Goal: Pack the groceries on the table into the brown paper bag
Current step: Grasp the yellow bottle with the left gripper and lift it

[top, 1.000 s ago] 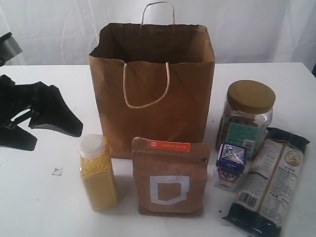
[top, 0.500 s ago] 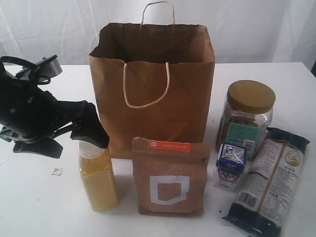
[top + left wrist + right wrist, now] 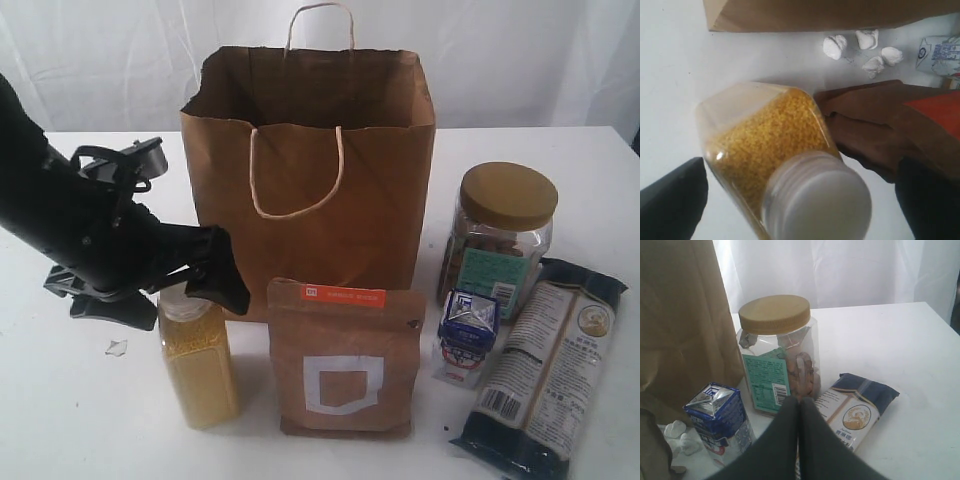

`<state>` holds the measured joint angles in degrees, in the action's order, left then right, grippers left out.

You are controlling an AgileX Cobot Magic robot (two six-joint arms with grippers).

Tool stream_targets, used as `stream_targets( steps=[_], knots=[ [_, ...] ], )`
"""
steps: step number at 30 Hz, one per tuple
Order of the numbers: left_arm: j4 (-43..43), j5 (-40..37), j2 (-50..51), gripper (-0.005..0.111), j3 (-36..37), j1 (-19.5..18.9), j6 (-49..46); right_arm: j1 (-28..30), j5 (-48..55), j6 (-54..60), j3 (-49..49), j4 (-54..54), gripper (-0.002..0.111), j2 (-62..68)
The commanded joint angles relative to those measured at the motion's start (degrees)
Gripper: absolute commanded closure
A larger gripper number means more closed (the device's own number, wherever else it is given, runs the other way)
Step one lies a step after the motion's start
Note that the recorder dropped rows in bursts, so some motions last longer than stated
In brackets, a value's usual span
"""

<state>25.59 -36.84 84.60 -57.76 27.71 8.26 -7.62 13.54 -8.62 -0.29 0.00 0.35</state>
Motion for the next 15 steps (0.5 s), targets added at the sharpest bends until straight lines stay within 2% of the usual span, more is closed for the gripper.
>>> stream_targets(
  steps=[1, 8, 10, 11, 12, 15],
  knots=[
    [-0.37, -1.46, 1.99, 0.002, -0.34, 0.36, 0.27, 0.25, -0.38, -0.20, 0.29, 0.00, 0.108, -0.35],
    [-9.92, -4.26, 2.80, 0.006, -0.34, 0.36, 3.96, 0.25, -0.38, -0.20, 0.29, 0.00, 0.108, -0.35],
    [-13.76, -5.97, 2.80, 0.020, -0.34, 0.36, 5.89, 0.25, -0.38, -0.20, 0.29, 0.00, 0.108, -0.35],
    [-14.80, -6.95, 2.80, 0.034, -0.34, 0.36, 5.91, 0.25, -0.38, -0.20, 0.29, 0.00, 0.108, -0.35],
    [-15.05, -7.09, 2.80, 0.043, -0.34, 0.36, 5.91, 0.25, -0.38, -0.20, 0.29, 0.00, 0.108, -0.35],
    [-15.03, -7.35, 2.80, 0.065, -0.34, 0.36, 5.91, 0.25, -0.38, -0.20, 0.29, 0.00, 0.108, -0.35]
  ],
)
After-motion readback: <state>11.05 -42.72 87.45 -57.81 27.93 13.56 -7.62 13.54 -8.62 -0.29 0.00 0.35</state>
